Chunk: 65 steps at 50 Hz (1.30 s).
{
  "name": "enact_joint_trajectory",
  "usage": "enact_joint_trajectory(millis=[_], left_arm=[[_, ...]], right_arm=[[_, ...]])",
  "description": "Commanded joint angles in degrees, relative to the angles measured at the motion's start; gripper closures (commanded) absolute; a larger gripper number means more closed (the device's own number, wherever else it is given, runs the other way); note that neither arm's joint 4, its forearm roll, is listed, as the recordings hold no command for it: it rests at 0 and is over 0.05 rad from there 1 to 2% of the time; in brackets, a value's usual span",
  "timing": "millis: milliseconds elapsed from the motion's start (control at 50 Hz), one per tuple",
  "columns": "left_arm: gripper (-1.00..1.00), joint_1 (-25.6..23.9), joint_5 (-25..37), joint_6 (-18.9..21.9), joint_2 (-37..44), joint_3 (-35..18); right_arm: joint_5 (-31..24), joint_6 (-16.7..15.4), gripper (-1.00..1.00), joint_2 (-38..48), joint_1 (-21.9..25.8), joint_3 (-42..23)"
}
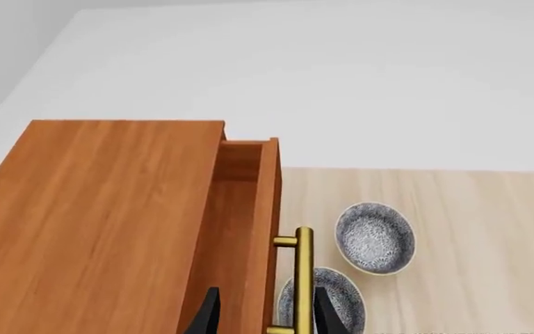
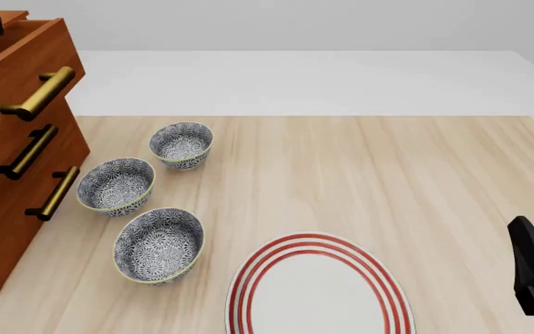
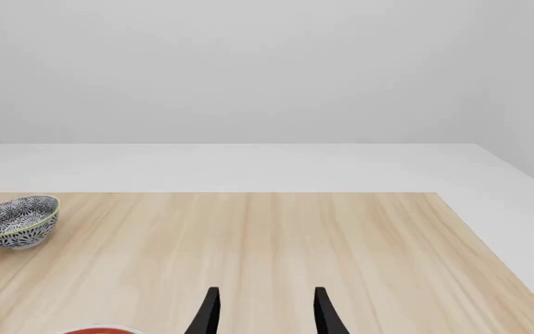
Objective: Open the top drawer of the cabinet.
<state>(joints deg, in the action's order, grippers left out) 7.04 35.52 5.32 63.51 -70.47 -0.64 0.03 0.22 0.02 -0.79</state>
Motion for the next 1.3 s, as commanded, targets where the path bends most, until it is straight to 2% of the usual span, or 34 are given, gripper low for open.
enact_joint_trajectory(millis=[20, 660, 1300], left_arm=[[-1.00, 0.02, -0.78, 0.26, 1.25, 1.11], [-1.00, 0.99, -1.16, 1.51, 1.77, 2.24], [-1.00, 0.29, -5.45, 1.90, 3.45, 7.25]], right_arm=[[0.00, 0.01, -1.00, 0.00, 0.00, 0.00], [0.00, 0.01, -1.00, 0.00, 0.01, 0.00], [0.00, 0.01, -1.00, 0.00, 0.01, 0.00]])
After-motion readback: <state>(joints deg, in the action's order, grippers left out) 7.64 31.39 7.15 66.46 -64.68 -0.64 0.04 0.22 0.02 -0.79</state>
